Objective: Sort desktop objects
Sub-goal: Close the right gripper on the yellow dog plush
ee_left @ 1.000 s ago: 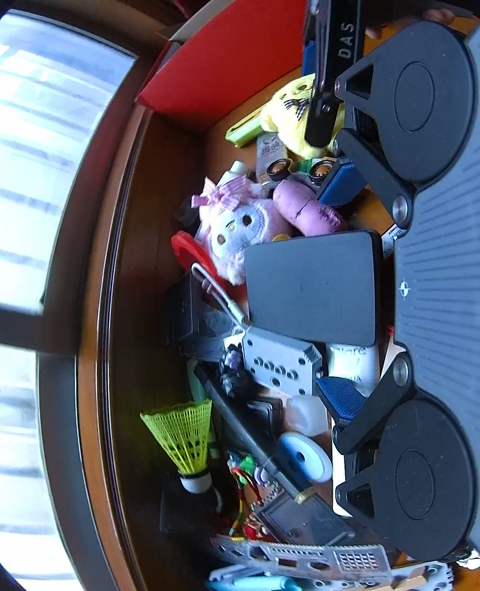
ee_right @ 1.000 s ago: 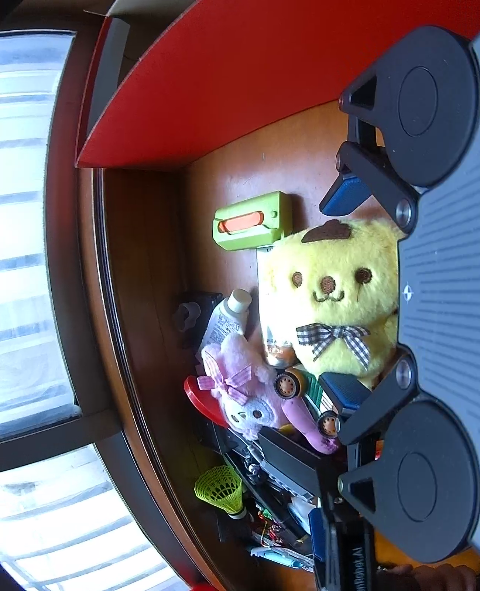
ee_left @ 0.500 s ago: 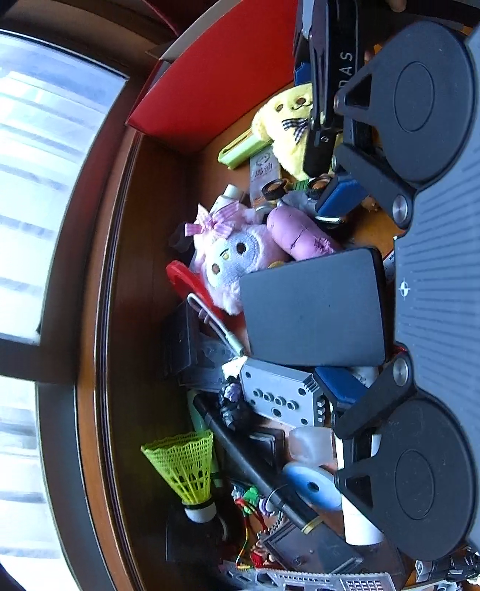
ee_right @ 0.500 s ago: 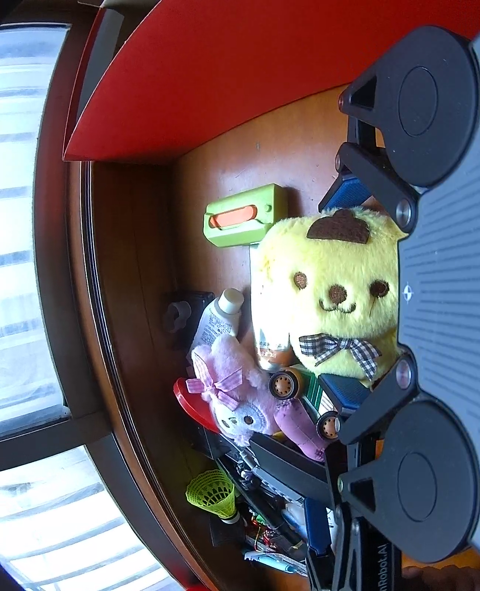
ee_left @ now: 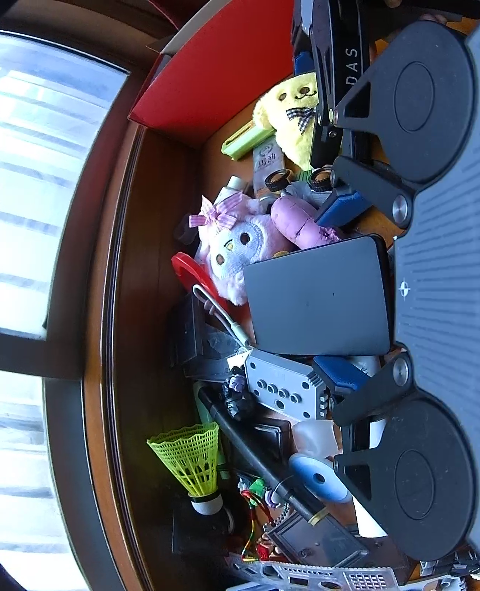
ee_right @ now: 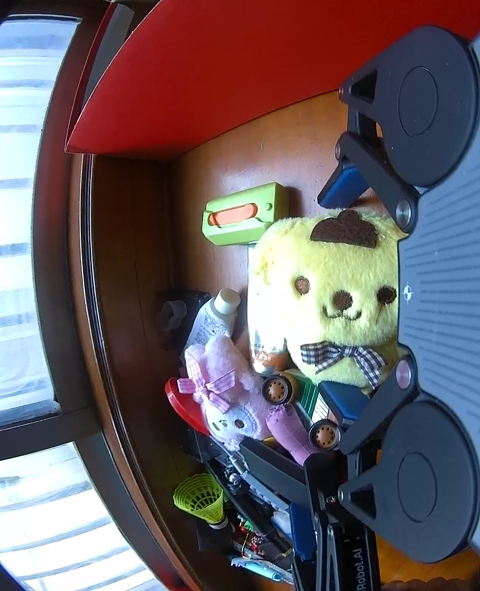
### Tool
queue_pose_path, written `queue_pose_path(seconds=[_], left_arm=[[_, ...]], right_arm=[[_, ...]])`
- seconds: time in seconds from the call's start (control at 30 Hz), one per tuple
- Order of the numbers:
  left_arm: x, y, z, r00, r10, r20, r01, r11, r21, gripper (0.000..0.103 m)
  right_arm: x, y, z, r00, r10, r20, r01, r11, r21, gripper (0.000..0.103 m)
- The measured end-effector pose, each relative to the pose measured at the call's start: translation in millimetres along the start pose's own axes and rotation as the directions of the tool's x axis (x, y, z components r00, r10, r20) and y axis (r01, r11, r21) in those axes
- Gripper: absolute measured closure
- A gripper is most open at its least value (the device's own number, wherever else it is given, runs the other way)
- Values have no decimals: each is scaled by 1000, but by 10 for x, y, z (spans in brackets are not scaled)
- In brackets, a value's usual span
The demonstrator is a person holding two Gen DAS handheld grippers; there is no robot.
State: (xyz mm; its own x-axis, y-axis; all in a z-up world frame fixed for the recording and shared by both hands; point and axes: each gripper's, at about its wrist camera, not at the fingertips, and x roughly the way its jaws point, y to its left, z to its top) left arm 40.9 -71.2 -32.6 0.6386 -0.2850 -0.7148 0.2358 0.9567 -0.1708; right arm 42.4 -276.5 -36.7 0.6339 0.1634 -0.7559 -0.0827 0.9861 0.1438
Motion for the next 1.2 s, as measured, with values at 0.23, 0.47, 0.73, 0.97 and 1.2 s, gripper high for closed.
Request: queue_pose_path(seconds=[0.23, 0.47, 0.73, 0.97, 1.2], left_arm=[[-19, 31, -4, 1000, -10, 11, 10, 1000, -10, 34], [-38, 59, 3, 1000, -26, 2, 26, 999, -22, 38], [-111, 88, 15, 999, -29, 20, 30, 999, -34, 38], [-210, 86, 5, 999, -27, 44, 28, 999, -22, 38], [-250, 97, 8, 998, -28, 56, 30, 999, -21, 38]], right_arm=[[27, 43, -18, 1000, -19, -4, 19, 999, -39, 1], [-23, 96, -36, 999, -40, 15, 40, 998, -54, 18], [-167, 105, -37, 998, -37, 49, 38, 999, -25, 30], [-269, 91, -35, 998, -24, 66, 24, 1000, -3, 36], [-329, 74, -57, 998, -9, 69, 8, 1000, 18, 39]])
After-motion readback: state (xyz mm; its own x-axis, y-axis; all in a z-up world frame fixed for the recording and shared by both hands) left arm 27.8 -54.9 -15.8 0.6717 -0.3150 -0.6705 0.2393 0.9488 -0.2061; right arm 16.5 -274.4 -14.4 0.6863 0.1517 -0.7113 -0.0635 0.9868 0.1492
